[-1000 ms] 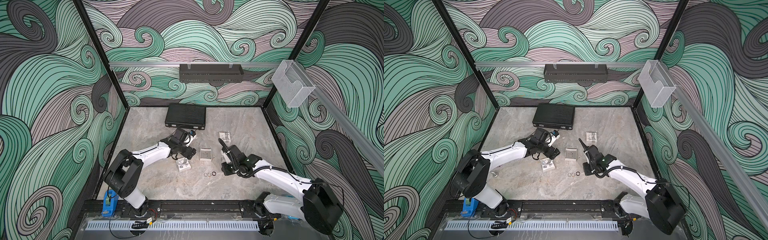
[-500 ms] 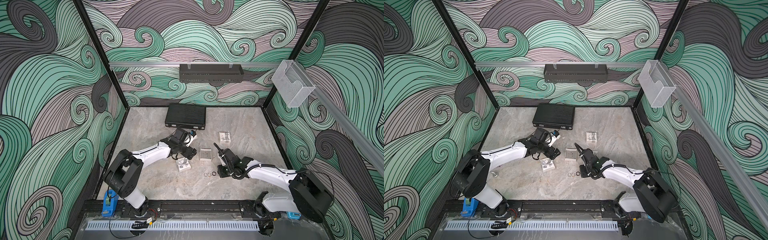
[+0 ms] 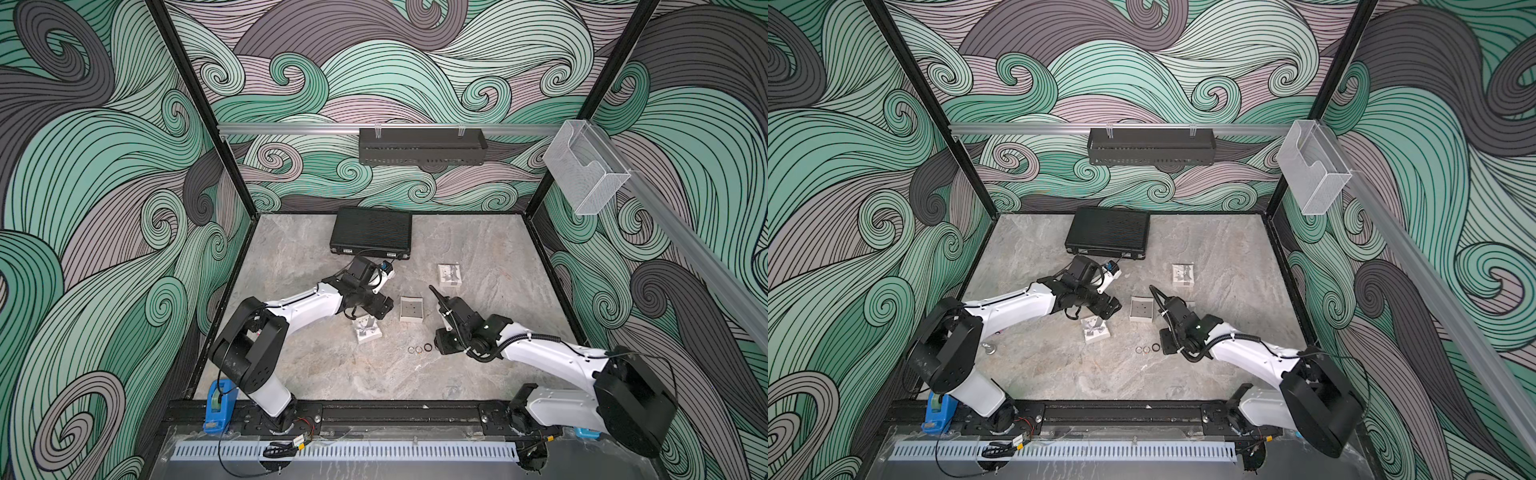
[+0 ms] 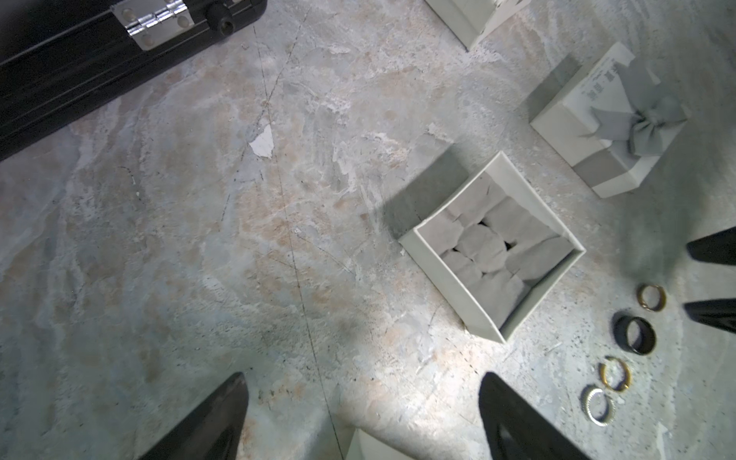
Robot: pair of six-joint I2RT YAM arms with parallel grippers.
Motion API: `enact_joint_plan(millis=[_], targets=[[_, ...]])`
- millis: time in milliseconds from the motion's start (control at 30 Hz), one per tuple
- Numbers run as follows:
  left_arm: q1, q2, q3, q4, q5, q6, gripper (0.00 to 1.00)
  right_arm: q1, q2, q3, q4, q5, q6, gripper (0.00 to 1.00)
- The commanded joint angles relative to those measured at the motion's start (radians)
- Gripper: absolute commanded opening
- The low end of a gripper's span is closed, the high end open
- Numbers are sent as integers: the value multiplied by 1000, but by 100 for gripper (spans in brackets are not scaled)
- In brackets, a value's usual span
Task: Take the rings out of the lift-off lid box
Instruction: Place the ring at the center of the board, then pick up the lid from the center of the board.
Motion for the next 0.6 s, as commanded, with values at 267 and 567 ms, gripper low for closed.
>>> enact_joint_plan(millis=[267,567], targets=[[-14,80,72,-50,-16,21,91,-275,-86,155,-142,38,-137,100],[-49,123,97,-44,-8,9,90,-342,94,219,-118,40,-186,100]])
